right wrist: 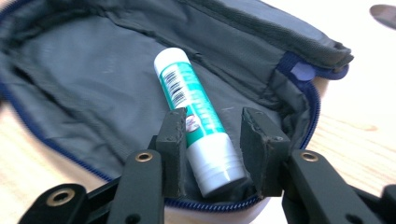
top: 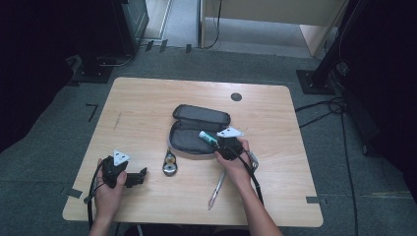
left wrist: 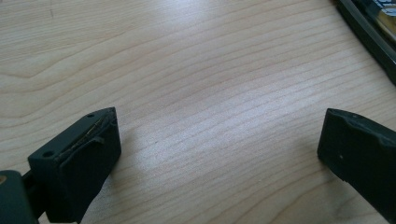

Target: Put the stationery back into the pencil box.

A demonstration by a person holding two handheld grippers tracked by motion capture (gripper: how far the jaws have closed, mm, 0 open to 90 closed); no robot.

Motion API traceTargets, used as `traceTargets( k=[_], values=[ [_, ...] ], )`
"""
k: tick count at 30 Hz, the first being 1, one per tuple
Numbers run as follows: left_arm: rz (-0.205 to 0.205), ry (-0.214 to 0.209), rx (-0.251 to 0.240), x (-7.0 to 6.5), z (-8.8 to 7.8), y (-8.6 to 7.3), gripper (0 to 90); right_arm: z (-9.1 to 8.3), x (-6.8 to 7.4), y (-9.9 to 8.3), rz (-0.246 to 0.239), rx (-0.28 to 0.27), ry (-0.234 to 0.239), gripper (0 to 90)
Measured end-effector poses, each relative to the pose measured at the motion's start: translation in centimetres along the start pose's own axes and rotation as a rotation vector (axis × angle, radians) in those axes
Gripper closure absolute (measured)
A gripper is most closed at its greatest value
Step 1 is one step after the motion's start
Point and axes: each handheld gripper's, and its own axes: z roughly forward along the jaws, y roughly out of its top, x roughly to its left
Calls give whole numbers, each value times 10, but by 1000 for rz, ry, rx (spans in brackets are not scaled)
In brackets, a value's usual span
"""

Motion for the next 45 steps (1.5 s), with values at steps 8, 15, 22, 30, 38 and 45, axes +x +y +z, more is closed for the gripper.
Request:
traceTargets(
  k=[8, 15, 22, 30, 38, 45],
  values=[
    [0, 0, 0, 0, 0, 0, 0, 12, 6, 5, -71, -11, -133, 545],
    [-1, 0, 0, 0, 0, 0, 0, 10, 6, 9, -74, -70, -168, 524],
    [0, 0, 0, 0, 0, 0, 0, -8, 2, 9, 6, -116, -71, 381],
    [0, 0, 0, 0, 0, 0, 0, -27, -7, 4, 75, -124, -46, 177],
    [0, 0, 0, 0, 0, 0, 0, -44, -26, -11, 106, -80, -89, 10],
    [0, 0, 0, 0, 0, 0, 0, -50, -48, -32, 153, -61, -115, 10]
  ],
)
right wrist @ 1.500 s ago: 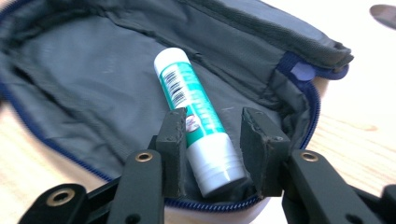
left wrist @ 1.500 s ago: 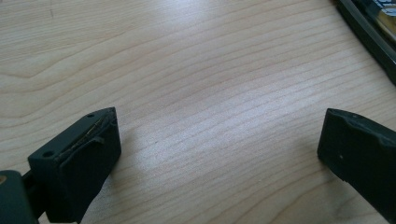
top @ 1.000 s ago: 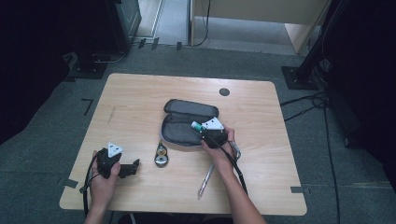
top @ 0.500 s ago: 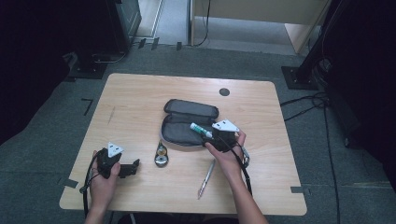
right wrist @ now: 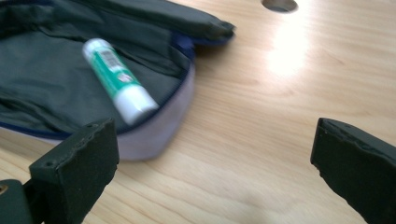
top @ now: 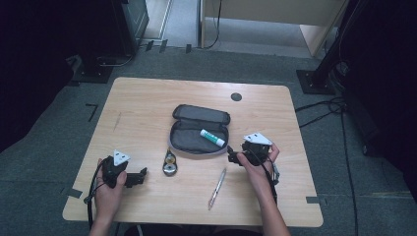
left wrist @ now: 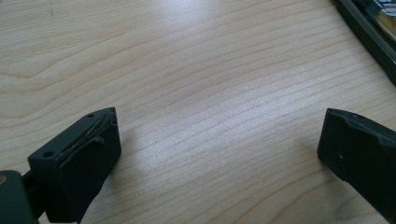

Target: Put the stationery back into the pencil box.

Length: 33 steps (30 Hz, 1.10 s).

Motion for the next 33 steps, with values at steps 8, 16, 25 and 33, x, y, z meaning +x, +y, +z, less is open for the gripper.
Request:
traceTargets(
  k=[8, 16, 25, 33],
  values=[
    [1, -2, 0, 0, 0, 0, 0, -11, -25, -23, 23, 36, -10, 14],
    [1, -2, 0, 0, 0, 0, 0, -18, -38, -47, 46, 77, -26, 34],
    [-15, -34, -13, 1, -1, 0, 0, -18, -40, -60, 36, 122, -41, 41],
    [-46, -72, -37, -3, -7, 5, 0, -17, -39, -60, 29, 120, -28, 44]
  ],
)
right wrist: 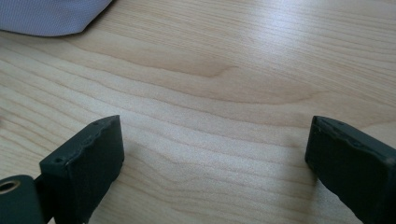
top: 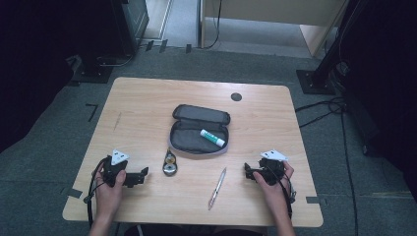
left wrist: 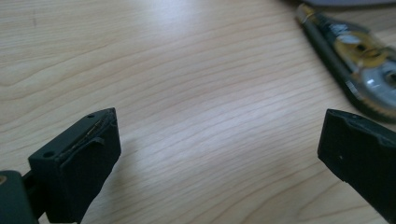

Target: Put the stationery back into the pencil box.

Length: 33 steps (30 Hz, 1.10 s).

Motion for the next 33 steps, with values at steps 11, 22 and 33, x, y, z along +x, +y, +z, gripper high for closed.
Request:
traceTargets(
  k=[11, 22, 33],
  values=[
    [12, -59, -19, -35, 1, 11, 0, -1, 1, 0, -14, -4, 15, 65],
    [30, -101, -4, -66, 14, 19, 0, -1, 1, 0, -22, -7, 22, 78],
    [71, -69, 42, -94, 32, 22, 5, -1, 1, -1, -24, -9, 23, 86]
  ],
)
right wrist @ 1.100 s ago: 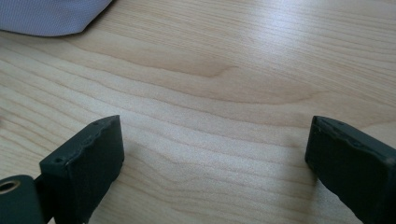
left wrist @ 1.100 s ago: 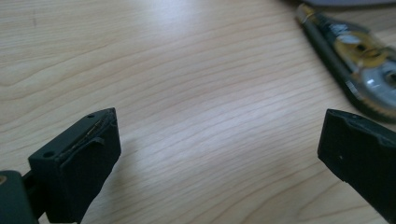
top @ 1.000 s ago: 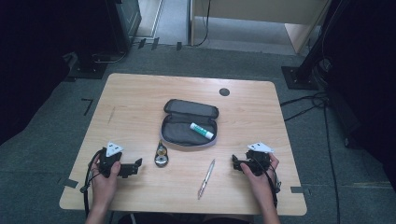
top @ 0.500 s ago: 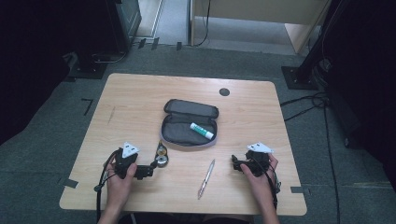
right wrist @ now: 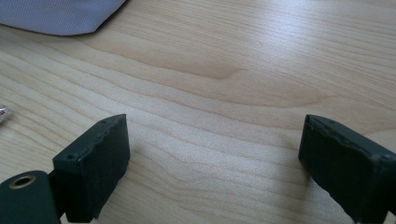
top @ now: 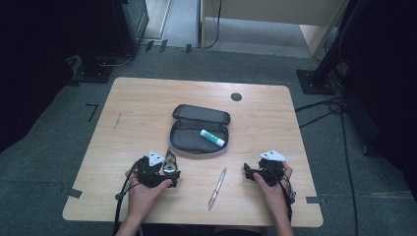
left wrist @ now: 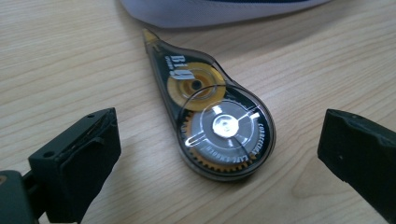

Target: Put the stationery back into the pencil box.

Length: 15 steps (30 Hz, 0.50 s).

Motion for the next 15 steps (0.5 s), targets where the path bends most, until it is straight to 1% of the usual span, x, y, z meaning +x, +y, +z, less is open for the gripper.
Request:
traceTargets(
  k=[1, 2, 3, 4, 5, 6, 7, 8, 9, 10, 11, 12, 14, 15],
  values=[
    [10, 32, 7, -3, 3, 0, 51, 0, 0, 0, -1, -1, 0, 89],
    [10, 32, 7, -3, 3, 0, 75, 0, 0, 0, -1, -1, 0, 89],
    [6, 40, 11, -4, 4, 0, 75, 0, 0, 0, -1, -1, 1, 91],
    [-4, 44, 0, -3, 4, 1, 130, 0, 0, 0, -4, -1, 2, 95],
    [-7, 48, -1, -3, 4, 1, 160, 0, 0, 0, -5, -1, 3, 96],
    [-3, 54, -2, -2, 4, 1, 176, 0, 0, 0, -5, -1, 4, 96],
    [-3, 54, -2, -2, 4, 1, 216, 0, 0, 0, -5, -1, 4, 96],
    [3, 66, -8, -2, 3, 1, 263, 0, 0, 0, -7, -2, 4, 97],
    [4, 70, -9, -1, 3, 1, 263, 0, 0, 0, -7, -2, 4, 97],
    [6, 76, -16, -1, 2, 0, 295, 0, 0, 0, -7, -2, 3, 97],
    [7, 81, -19, 1, 1, 0, 349, 0, 0, 0, -6, -2, 4, 98],
    [5, 79, -22, 2, 0, -1, 403, 0, 0, 0, -7, -3, 5, 100],
    [-6, 60, -28, 5, -1, -2, 413, -1, 0, 0, -8, -3, 4, 101],
    [-1, 52, -30, 7, -2, -2, 418, -1, 0, 0, -8, -3, 4, 101]
  ],
)
